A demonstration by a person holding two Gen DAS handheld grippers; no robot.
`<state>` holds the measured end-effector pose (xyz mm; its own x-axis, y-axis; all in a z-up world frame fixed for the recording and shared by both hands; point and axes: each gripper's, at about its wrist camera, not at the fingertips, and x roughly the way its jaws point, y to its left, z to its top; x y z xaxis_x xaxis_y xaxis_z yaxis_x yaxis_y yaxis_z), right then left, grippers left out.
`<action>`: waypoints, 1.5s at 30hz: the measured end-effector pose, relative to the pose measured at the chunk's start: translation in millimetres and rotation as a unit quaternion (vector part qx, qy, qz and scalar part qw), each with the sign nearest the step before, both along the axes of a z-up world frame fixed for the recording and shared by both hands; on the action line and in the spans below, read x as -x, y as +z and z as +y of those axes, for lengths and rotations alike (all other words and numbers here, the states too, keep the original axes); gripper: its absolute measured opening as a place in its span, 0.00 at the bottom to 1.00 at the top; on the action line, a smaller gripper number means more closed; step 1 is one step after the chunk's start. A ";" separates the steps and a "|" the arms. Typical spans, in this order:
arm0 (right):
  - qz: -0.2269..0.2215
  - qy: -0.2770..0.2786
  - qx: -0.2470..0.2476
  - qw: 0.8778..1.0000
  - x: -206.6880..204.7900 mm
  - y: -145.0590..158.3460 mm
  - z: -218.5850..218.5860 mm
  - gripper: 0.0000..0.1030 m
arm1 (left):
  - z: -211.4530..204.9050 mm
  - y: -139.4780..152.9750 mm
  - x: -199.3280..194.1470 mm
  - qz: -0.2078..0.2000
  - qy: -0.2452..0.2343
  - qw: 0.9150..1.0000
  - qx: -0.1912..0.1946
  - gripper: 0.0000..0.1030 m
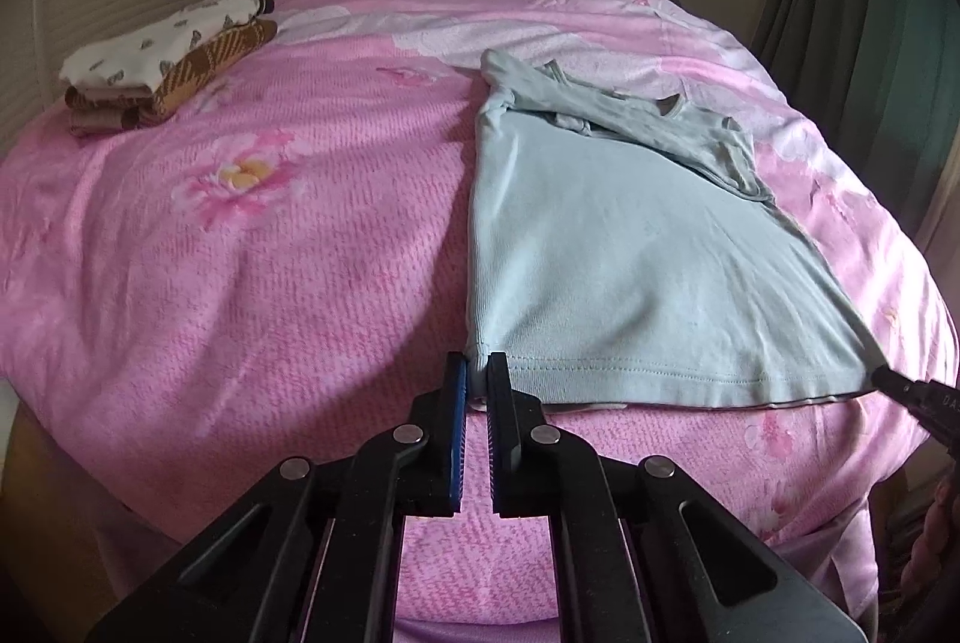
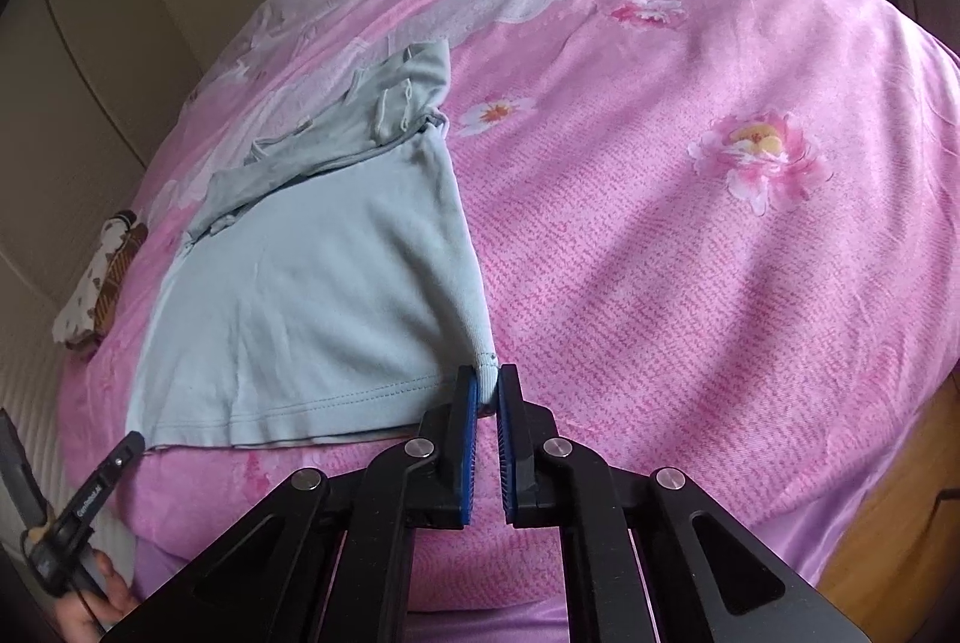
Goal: Fold small clothes
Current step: 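Lift the hem with both tools and fold it toward the collar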
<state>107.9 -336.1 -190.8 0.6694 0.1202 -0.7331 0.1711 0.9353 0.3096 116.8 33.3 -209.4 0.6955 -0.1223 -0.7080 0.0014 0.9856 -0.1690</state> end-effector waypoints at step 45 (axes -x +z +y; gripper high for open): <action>-0.061 -0.051 -0.028 0.996 -270.8 53.5 -19.5 0.07 | -8.6 47.3 -302.7 -0.021 0.045 0.998 0.039 0.08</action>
